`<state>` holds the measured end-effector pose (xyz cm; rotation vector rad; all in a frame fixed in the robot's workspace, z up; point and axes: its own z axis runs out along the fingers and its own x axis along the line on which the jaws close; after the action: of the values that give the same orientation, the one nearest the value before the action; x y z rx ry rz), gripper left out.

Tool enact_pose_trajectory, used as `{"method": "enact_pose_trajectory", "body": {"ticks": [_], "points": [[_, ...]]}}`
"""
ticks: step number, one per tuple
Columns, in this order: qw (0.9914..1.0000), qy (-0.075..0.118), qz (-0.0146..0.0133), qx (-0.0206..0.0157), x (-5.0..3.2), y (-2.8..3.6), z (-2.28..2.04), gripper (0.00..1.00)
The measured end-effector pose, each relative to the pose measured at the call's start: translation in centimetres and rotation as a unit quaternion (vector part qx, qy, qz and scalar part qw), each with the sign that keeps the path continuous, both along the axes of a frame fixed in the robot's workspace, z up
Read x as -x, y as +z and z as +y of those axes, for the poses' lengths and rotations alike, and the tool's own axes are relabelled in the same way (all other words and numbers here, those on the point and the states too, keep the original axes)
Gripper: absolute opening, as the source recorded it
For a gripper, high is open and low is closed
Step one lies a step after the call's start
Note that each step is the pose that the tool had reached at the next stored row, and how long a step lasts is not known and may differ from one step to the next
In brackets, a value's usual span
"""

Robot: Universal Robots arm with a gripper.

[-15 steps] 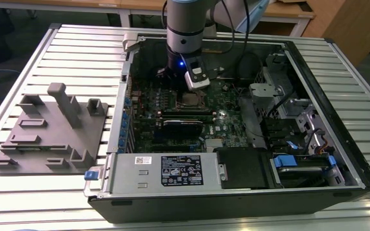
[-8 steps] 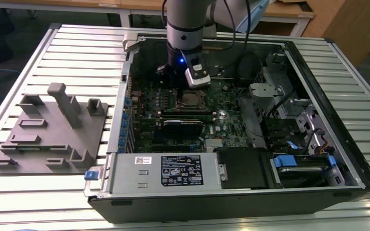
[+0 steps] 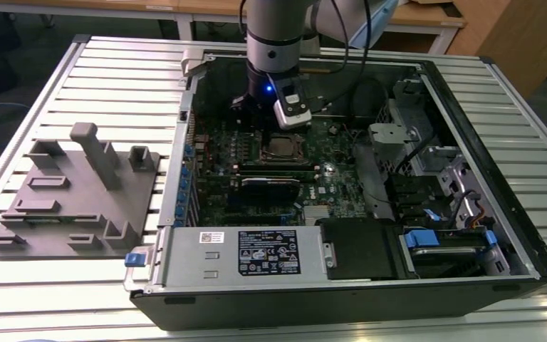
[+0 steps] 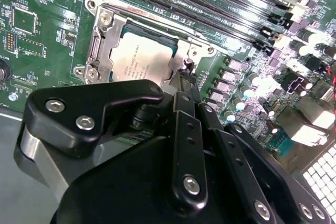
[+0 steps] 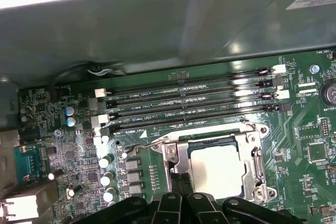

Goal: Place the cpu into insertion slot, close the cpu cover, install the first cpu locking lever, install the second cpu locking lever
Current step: 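Close the cpu cover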

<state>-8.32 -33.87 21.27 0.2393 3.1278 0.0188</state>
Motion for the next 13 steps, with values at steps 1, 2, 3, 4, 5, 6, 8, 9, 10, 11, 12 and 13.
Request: {"method": "enact_pose_trajectory", "body": {"ticks": [1,2,3,4,5,6,8,9,10,11,12,13], "points": [[1.0,0.0,0.0001,0.0,-0.04,0.0,0.0,0.1],[1.0,0.0,0.0001,0.0001,-0.13,0.01,0.0,0.1],[1.0,0.0,0.0001,0.0001,-0.29,0.01,0.0,0.1],[1.0,0.0,0.0,0.0,-0.46,0.0,0.0,0.1],[1.0,0.0,0.0,0.0,-0.64,0.0,0.0,0.1],[1.0,0.0,0.0,0.0,-0.82,0.0,0.0,0.1],[1.0,0.0,0.0,0.0,-1.21,0.0,0.0,0.1],[1.0,0.0,0.0,0.0,-1.41,-0.01,0.0,0.1],[1.0,0.0,0.0,0.0,-1.59,-0.01,0.0,0.1],[1.0,0.0,0.0,0.0,-1.74,-0.01,0.0,0.1],[1.0,0.0,0.0,0.0,-1.85,-0.01,0.0,0.1],[1.0,0.0,-0.0003,0.0,-1.9,-0.02,-0.01,0.1]]}}
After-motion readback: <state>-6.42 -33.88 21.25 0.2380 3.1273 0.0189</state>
